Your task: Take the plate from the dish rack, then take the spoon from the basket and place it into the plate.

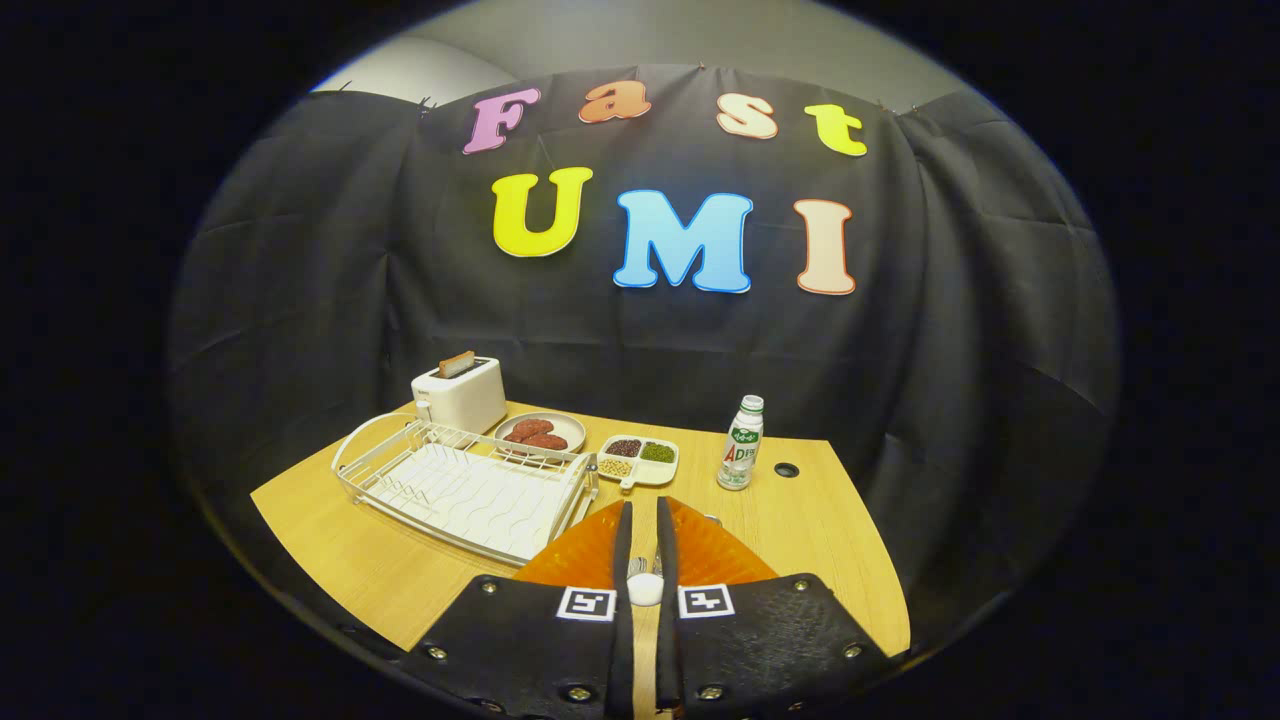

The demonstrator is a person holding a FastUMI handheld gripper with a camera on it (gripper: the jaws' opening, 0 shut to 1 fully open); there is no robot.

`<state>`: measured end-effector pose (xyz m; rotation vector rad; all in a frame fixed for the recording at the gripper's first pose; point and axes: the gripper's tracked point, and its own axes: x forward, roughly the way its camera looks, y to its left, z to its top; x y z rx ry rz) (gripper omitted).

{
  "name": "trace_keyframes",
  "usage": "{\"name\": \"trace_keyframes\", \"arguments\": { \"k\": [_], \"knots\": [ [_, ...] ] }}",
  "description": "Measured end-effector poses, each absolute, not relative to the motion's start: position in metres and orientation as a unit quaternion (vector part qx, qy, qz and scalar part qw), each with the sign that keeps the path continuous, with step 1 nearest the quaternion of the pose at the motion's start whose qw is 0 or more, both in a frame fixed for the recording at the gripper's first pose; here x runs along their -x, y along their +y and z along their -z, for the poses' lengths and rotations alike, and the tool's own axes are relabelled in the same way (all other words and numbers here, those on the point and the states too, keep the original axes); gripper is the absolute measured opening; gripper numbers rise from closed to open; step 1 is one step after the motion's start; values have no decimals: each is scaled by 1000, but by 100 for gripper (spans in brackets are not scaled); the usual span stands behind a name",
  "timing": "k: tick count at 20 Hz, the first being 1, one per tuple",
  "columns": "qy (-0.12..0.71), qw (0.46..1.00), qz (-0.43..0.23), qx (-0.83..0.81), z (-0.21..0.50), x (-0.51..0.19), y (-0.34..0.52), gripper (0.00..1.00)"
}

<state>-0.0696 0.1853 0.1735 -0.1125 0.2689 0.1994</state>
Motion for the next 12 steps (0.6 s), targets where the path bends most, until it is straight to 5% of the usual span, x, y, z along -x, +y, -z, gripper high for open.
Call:
{"name": "trace_keyframes", "arguments": {
  "k": [12],
  "knots": [
    [179,970,-159,53,-140,87,236,8]
  ]
}}
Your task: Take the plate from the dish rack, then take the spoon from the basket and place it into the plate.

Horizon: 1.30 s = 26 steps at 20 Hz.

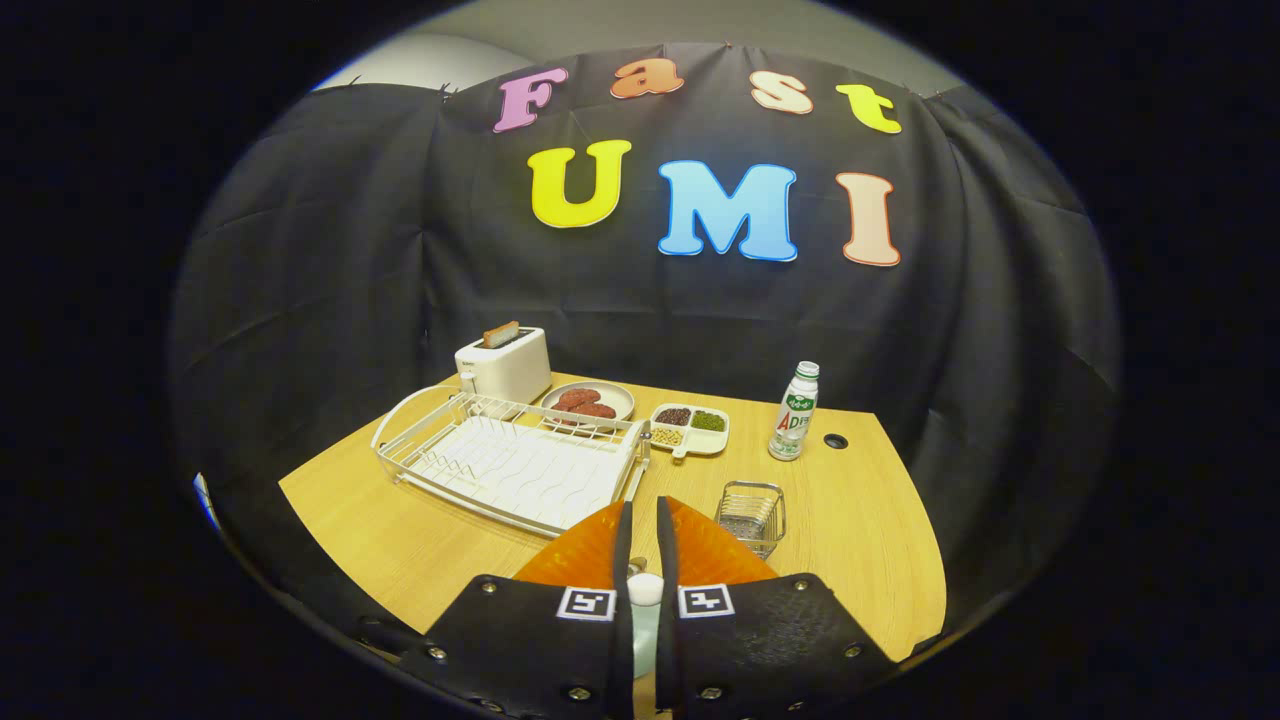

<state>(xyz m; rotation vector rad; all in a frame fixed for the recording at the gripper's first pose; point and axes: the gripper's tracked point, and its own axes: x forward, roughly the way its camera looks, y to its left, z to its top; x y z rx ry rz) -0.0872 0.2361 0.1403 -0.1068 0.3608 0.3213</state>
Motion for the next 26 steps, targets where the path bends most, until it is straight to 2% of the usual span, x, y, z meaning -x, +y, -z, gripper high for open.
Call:
{"name": "trace_keyframes", "arguments": {
  "k": [6,26],
  "knots": [
    [196,958,-201,57,-116,92,265,9],
    [249,931,-256,72,-55,84,322,9]
  ]
}}
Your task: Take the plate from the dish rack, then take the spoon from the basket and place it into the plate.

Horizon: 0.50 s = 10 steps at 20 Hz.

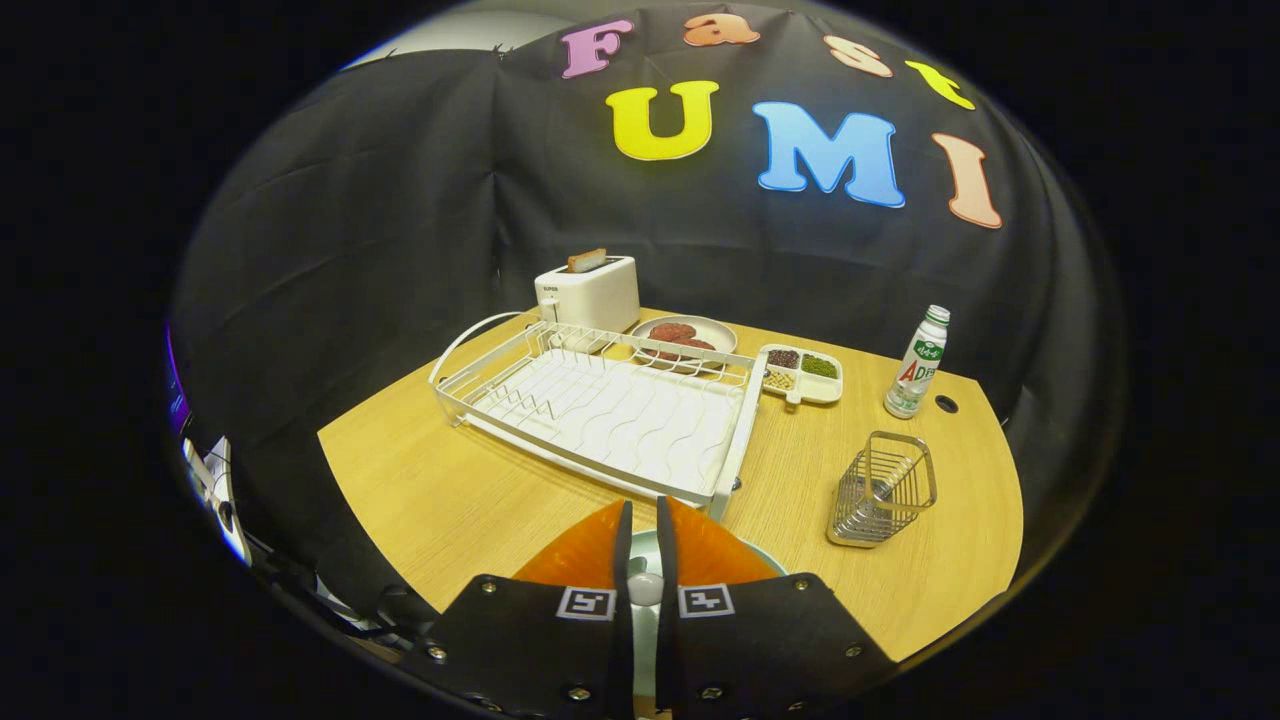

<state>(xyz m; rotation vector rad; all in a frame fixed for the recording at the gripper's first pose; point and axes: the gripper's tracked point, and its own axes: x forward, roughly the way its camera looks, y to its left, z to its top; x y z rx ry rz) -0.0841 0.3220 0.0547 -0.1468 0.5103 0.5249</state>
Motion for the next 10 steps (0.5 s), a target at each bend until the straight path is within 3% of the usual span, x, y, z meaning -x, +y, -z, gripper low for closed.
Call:
{"name": "trace_keyframes", "arguments": {
  "k": [10],
  "knots": [
    [220,949,-222,35,-85,61,296,30]
  ]
}}
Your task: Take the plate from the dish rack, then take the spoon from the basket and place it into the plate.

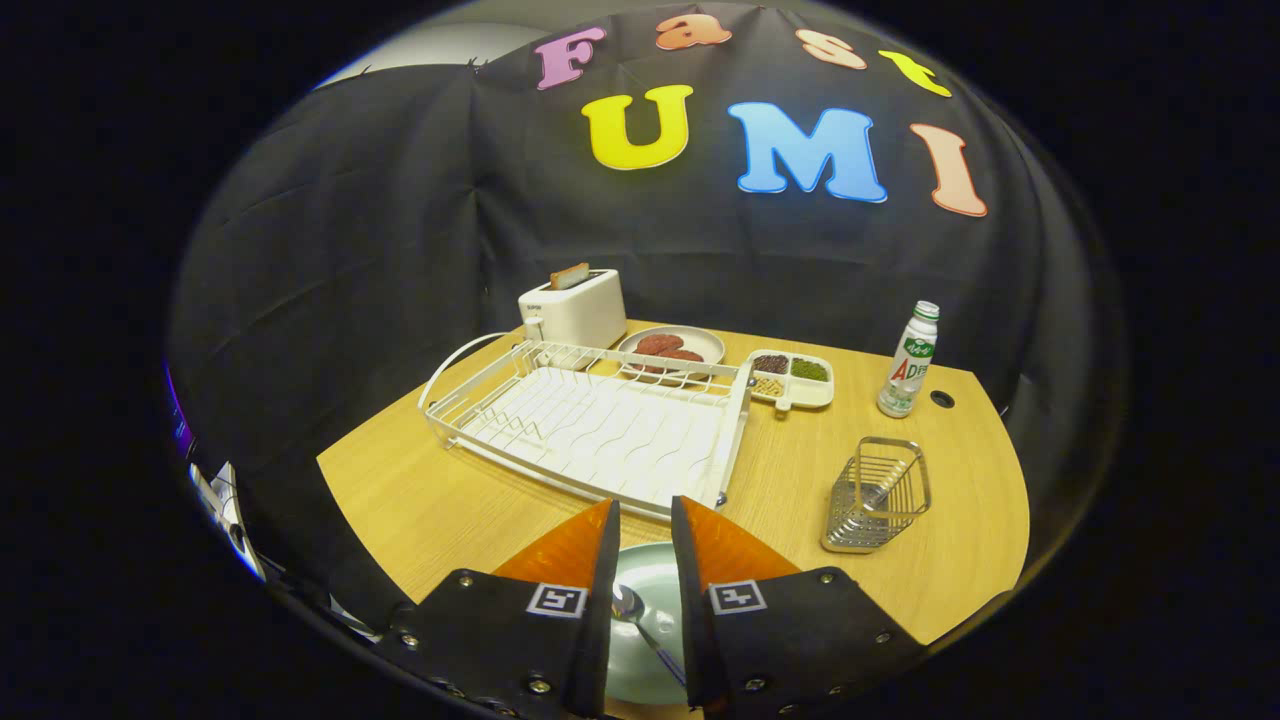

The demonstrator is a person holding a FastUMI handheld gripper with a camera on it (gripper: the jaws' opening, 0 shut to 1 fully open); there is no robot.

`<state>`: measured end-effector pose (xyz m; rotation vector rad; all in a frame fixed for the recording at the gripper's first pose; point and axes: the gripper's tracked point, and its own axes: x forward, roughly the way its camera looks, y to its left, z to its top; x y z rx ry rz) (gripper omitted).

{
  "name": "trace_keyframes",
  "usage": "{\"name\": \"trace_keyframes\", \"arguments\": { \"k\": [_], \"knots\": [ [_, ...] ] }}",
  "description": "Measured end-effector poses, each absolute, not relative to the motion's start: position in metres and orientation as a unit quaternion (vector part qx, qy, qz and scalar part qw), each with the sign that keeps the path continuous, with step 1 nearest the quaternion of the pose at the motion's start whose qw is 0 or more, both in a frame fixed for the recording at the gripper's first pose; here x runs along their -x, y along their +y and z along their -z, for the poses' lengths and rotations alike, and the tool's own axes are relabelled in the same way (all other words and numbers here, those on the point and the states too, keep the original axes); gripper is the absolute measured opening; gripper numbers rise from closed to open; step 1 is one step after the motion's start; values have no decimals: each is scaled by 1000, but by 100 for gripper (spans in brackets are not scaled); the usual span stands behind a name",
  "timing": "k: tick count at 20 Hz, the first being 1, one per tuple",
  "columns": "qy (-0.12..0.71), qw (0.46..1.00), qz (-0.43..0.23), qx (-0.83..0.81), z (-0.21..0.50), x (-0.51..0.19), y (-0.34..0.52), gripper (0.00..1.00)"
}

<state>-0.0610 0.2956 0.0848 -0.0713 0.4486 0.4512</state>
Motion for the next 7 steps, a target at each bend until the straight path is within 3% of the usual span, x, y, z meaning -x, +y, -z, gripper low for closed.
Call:
{"name": "trace_keyframes", "arguments": {
  "k": [7],
  "knots": [
    [97,990,-100,-14,-195,39,197,30]
  ]
}}
